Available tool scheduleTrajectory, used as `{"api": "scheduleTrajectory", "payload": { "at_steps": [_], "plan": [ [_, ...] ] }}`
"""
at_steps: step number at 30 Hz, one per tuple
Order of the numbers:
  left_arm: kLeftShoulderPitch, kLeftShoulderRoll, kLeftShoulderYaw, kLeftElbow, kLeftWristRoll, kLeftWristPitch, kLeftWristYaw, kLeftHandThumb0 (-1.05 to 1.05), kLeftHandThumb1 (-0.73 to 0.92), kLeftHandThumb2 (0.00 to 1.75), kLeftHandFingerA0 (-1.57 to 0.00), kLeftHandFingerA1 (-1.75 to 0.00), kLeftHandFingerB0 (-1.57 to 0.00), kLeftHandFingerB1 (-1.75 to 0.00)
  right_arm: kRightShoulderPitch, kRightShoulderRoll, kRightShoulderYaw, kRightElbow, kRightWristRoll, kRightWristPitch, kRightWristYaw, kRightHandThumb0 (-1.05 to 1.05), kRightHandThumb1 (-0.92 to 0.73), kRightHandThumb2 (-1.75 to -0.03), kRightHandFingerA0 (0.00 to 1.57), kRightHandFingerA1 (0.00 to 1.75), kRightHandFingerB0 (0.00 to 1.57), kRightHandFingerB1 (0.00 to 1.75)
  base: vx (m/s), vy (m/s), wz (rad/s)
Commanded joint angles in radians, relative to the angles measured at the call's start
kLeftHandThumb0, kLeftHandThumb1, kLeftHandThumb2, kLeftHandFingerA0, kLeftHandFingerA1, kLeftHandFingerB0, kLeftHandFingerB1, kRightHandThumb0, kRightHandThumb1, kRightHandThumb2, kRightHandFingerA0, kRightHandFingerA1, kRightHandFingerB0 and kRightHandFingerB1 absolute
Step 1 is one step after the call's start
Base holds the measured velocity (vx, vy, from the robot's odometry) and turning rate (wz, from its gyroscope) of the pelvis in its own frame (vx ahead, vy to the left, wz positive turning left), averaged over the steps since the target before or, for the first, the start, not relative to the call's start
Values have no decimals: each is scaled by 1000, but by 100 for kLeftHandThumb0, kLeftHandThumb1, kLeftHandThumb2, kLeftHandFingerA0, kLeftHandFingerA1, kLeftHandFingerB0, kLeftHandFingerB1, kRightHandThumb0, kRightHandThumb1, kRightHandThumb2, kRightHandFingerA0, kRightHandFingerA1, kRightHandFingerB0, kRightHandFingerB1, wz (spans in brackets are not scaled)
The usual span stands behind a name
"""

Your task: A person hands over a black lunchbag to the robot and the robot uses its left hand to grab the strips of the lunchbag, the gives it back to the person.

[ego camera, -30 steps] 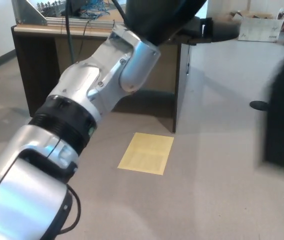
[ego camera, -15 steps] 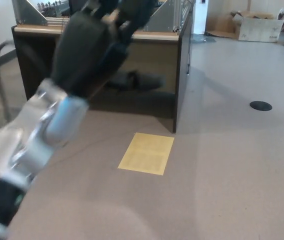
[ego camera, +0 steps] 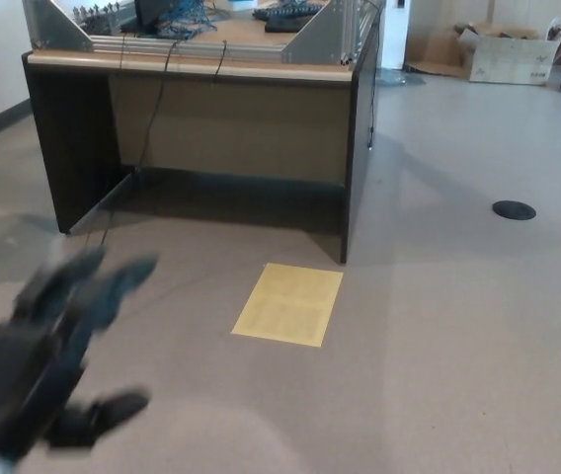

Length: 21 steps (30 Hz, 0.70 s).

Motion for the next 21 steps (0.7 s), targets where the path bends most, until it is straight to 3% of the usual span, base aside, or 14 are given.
{"api": "scheduleTrajectory", "payload": {
  "at_steps": [1, 2, 12, 18, 21],
  "plan": [
    [347, 14, 101, 265, -172, -191, 39, -30, 39, 95, -8, -51, -9, -49, 47, -37, -53, 14, 49, -33, -7, -60, -77, -63, 43, 42, 30, 35, 0, 0, 0],
    [350, 13, 99, 289, -167, -200, 44, -58, 63, 59, -22, -29, -27, -30, 47, -36, -55, 14, 51, -35, -4, -61, -76, -63, 43, 41, 29, 35, 0, 0, 0],
    [281, -2, 77, 574, -119, -232, 88, -63, 66, 60, -26, -30, -30, -31, 39, -34, -69, -1, 43, -23, -5, -64, -76, -63, 42, 42, 30, 35, 0, 0, 0],
    [249, -15, 82, 632, -204, -217, -47, -64, 69, 61, -23, -30, -26, -30, 30, -32, -72, 5, 30, -34, -24, -69, -78, -64, 43, 44, 31, 36, 0, 0, 0],
    [241, -11, 74, 645, -201, -234, -48, -63, 69, 61, -26, -31, -27, -30, 30, -34, -74, 5, 32, -34, -22, -71, -80, -64, 42, 43, 31, 36, 0, 0, 0]
  ]
}}
